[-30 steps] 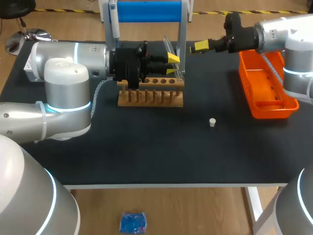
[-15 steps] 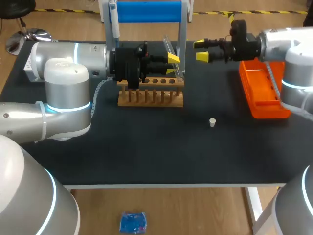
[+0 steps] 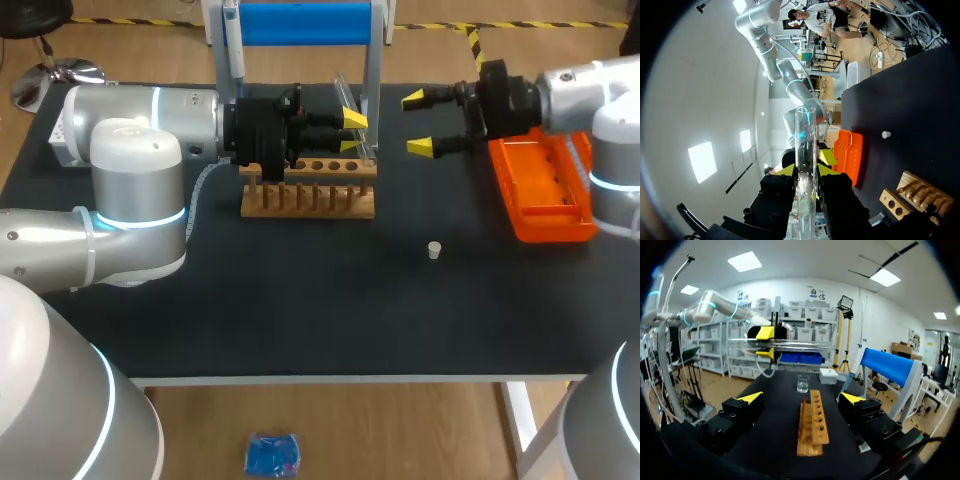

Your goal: Invert the test tube, pick up the pipette, mount the tip to pipette, aspirate from beaker and dispense into the tube, eject the tip, return the pipette, and cap with the stopper.

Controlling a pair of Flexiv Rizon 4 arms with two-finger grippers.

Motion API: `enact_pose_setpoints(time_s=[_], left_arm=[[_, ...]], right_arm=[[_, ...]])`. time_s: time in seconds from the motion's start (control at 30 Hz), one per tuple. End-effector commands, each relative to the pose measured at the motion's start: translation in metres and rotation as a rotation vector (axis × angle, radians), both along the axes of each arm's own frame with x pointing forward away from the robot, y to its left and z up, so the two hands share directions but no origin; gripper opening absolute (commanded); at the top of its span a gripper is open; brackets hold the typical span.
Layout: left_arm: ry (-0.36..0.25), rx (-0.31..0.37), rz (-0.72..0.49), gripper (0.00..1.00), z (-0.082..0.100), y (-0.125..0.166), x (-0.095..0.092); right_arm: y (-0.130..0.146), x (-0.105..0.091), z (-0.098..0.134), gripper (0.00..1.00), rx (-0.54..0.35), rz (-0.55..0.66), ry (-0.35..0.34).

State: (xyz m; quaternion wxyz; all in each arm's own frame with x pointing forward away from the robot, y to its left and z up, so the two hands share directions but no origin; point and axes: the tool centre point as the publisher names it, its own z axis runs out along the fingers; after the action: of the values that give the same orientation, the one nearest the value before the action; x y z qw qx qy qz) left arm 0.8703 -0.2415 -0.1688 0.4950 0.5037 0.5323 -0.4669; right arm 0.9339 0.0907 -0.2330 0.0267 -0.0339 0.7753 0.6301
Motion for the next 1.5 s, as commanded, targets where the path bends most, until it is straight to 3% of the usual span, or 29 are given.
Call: enact_pose_setpoints(time_s=[0.03, 0.17, 0.47, 0.73, 1.43, 1.5], left_arm=[[-0.003, -0.002, 0.002, 0.00, 0.000, 0.000, 0.000], [-0.003, -0.002, 0.002, 0.00, 0.000, 0.000, 0.000], [-0.003, -0.002, 0.002, 0.00, 0.000, 0.000, 0.000], [-0.003, -0.002, 0.002, 0.00, 0.000, 0.000, 0.000], [-0.003, -0.002, 0.002, 0.00, 0.000, 0.000, 0.000], [0.061, 0.008, 0.042, 0.00, -0.003, 0.003, 0.006]], right_arm=[[-0.008, 0.013, 0.005, 1.00, -0.081, 0.152, -0.056], [-0.009, 0.016, -0.004, 1.00, -0.087, 0.182, -0.071], [-0.005, 0.023, -0.028, 1.00, -0.110, 0.140, -0.028], [-0.006, 0.019, -0.037, 1.00, -0.155, 0.144, -0.037], [-0.009, 0.017, -0.040, 1.00, -0.175, 0.123, -0.047], [-0.009, 0.017, -0.040, 1.00, -0.175, 0.123, -0.047]])
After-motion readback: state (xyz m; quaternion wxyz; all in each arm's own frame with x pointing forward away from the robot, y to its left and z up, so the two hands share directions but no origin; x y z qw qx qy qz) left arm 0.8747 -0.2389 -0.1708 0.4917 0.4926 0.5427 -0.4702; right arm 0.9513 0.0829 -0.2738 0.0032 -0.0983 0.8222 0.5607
